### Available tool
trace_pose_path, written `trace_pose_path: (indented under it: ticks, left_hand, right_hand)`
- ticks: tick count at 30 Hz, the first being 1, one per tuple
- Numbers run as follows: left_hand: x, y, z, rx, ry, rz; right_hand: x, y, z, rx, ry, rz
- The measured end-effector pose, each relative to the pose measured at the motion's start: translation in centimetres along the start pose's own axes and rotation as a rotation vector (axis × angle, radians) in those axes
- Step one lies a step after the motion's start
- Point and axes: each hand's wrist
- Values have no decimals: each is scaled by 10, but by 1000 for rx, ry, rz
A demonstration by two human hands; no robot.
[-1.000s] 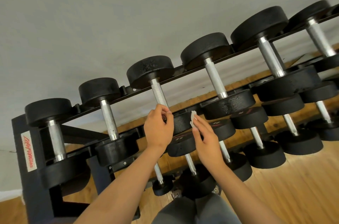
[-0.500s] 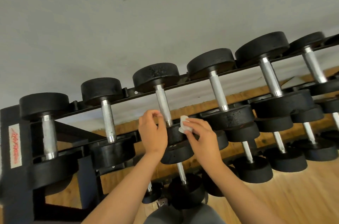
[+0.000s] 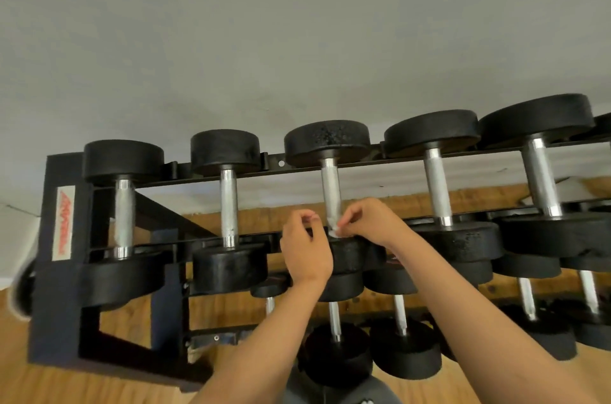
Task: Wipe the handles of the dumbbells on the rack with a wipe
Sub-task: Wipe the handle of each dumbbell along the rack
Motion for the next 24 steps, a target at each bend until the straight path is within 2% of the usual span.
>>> trace_pose_path:
  ticks: [4, 10, 15, 17, 21, 24]
  left_hand:
    - [2, 1, 3, -70, -18, 50]
    - [1, 1, 4, -108, -45, 70]
    - [3, 2, 7, -98, -46, 82]
    - [3, 2, 7, -100, -44, 82]
    - [4, 3, 9, -111, -51, 87]
    - [4, 3, 10, -105, -56, 94]
  right_hand:
    - [7, 0, -1, -71, -15, 34]
    - [15, 0, -13, -30, -124, -126]
    - [18, -7, -17, -132, -114, 100]
    - [21, -8, -14, -145, -126, 78]
    - [21, -4, -11, -70, -163, -68]
    - [21, -7, -11, -139, -135, 72]
Point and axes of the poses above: each hand's wrist, its own x-axis towards the middle knuckle, its own y-axis out of the palm, z = x × y, and after that the axes turned 4 degrees about y, right-handed
